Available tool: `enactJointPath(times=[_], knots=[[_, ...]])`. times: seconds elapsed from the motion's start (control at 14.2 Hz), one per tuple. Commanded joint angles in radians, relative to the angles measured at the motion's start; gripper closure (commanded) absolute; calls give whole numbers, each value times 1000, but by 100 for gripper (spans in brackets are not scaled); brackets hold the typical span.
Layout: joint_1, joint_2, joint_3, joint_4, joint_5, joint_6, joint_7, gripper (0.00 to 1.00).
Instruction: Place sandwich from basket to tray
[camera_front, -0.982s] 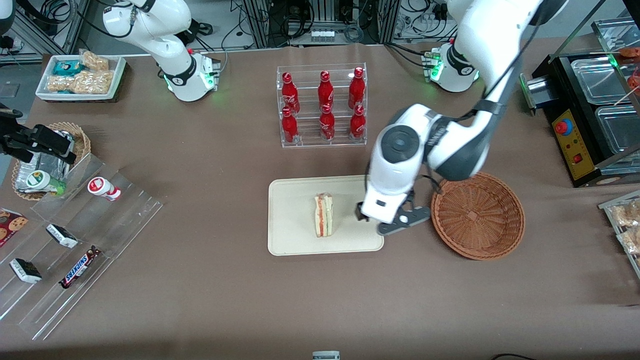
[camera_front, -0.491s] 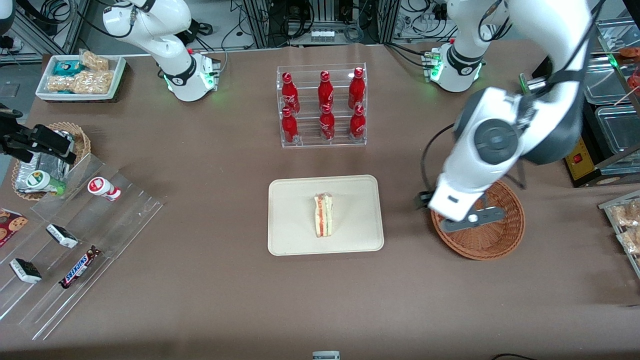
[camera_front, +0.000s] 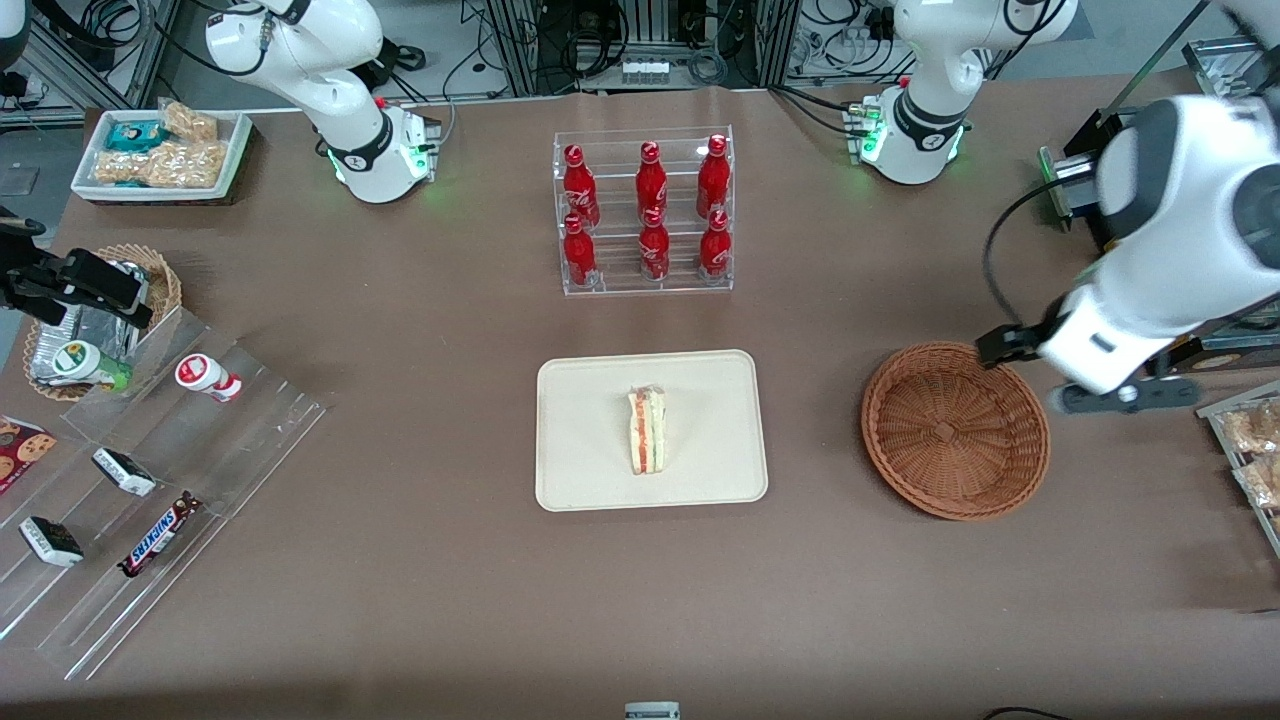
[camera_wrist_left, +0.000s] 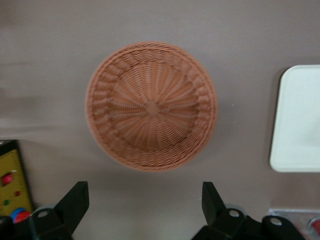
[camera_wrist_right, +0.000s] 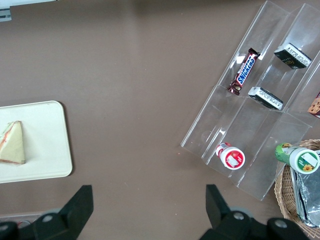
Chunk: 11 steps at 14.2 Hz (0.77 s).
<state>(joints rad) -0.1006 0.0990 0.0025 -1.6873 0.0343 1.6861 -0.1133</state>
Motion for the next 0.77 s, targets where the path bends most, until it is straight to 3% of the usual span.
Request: enactJointPath(times=[0.0, 0.56, 0.7], knots=[[-41, -82, 41, -23, -16, -35, 35, 0], [-19, -146, 24, -11, -37, -52, 43, 0], [-5, -150, 25, -6, -37, -86, 124, 0]])
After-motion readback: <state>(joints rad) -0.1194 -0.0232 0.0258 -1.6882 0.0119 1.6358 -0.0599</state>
